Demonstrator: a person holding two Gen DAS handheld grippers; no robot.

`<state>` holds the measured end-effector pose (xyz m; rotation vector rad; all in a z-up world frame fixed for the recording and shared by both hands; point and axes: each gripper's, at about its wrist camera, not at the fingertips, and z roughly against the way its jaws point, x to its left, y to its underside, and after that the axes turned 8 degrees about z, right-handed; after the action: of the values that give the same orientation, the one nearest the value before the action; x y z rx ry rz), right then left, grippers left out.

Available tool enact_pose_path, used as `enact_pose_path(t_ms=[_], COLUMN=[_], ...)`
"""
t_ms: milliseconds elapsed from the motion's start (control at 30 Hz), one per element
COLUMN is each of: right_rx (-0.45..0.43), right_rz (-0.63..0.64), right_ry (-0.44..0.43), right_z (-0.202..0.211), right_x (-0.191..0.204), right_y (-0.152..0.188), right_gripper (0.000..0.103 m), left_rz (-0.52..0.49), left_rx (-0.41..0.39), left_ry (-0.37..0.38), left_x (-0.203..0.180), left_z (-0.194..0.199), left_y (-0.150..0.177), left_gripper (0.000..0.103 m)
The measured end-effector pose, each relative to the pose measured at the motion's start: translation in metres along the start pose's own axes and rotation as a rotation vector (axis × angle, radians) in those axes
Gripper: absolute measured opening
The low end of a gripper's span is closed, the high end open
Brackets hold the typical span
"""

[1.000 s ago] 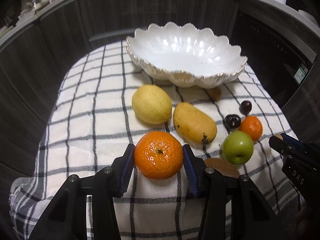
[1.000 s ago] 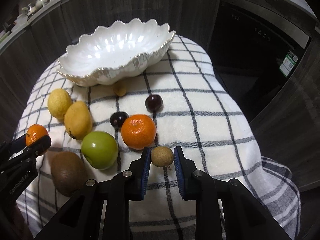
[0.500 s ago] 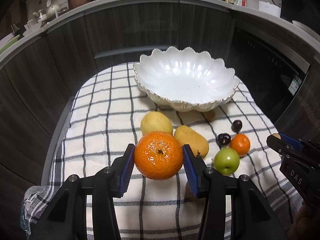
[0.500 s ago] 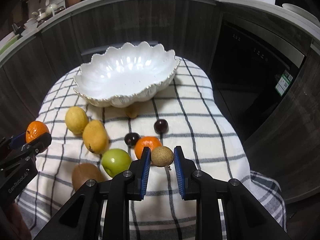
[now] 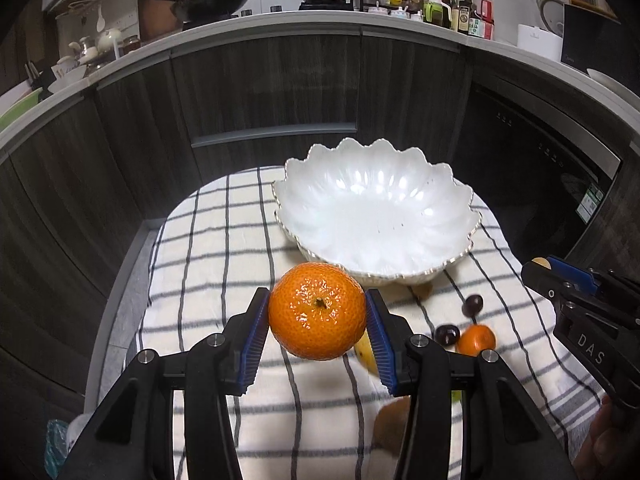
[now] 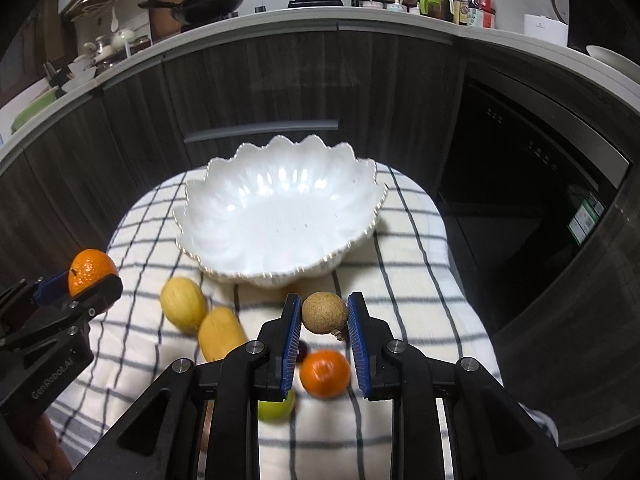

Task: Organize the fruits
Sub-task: 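Carry both fruits over the white bowl and open both grippers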

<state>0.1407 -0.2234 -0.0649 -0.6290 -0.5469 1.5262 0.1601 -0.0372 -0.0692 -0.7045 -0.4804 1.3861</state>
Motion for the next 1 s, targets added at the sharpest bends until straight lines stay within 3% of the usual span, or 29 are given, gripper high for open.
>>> enact_pose_path(t_ms=[700,1000], right_rx=[0.022,0.067], right_rz=[-0.022,-0.021], right_ry=[-0.029,-0.033], right_z=[-0.072,-0.113], right_x=[-0.009,-0.010], right_y=[-0.066,-0.088], right_gripper=[0.025,0.025], left_rz=[0.018,0.019], left_rx=[0.015,0.068], left_ry=[0.003,0.002], left_x=[-0.007,-0.015], left_z=[-0.079,-0.123], left_y=[-0.065,-0.078], left_gripper=[0.047,0.047])
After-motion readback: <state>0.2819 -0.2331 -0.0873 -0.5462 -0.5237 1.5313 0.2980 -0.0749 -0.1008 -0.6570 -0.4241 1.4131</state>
